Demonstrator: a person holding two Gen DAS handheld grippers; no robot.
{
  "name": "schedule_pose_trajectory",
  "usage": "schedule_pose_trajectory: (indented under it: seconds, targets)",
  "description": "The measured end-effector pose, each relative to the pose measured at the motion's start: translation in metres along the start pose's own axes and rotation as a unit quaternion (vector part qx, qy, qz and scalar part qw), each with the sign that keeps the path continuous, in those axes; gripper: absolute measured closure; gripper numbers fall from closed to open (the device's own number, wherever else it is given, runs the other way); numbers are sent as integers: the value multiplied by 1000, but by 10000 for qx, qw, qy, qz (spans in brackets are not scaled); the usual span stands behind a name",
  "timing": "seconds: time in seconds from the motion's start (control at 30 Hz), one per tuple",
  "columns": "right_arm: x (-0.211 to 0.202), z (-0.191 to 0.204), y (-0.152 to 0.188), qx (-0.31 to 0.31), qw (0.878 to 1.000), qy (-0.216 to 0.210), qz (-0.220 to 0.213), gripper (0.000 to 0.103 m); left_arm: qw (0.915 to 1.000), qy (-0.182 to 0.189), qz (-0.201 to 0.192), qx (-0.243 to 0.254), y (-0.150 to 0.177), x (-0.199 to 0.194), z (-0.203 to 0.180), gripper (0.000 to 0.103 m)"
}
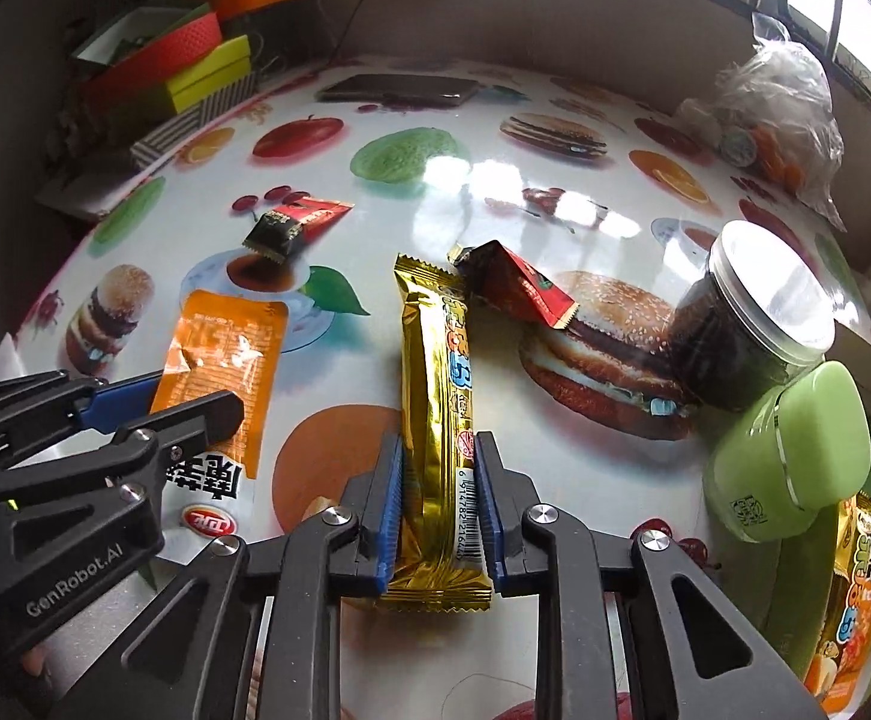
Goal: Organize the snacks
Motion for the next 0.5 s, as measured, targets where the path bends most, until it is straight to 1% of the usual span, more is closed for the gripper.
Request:
schedule_pose_trajectory:
  seconds: [0.3, 0.37, 0.5]
  targets:
    - [-5, -3, 8, 353, 9992, -150, -85, 82, 9997, 237, -96, 23, 1, -12, 0, 88]
    - [-7, -4, 9, 396, 9990, -170, -99, 82, 9995, 283, -94, 86, 0, -11, -4, 89]
    - [-11, -4, 13, 472, 9986, -191, -133, 82, 9993, 357, -54, 45, 0, -7, -8, 89]
Point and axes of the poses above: each gripper's, at about its wrist camera, not at the fingertips, and x roughly the way its jaws point, z to its left, y to its underside, the point moved 1 cm from there along x, roughly the way its jaws point, and after that the axes turned 9 degrees about y, right-handed, at the moved point
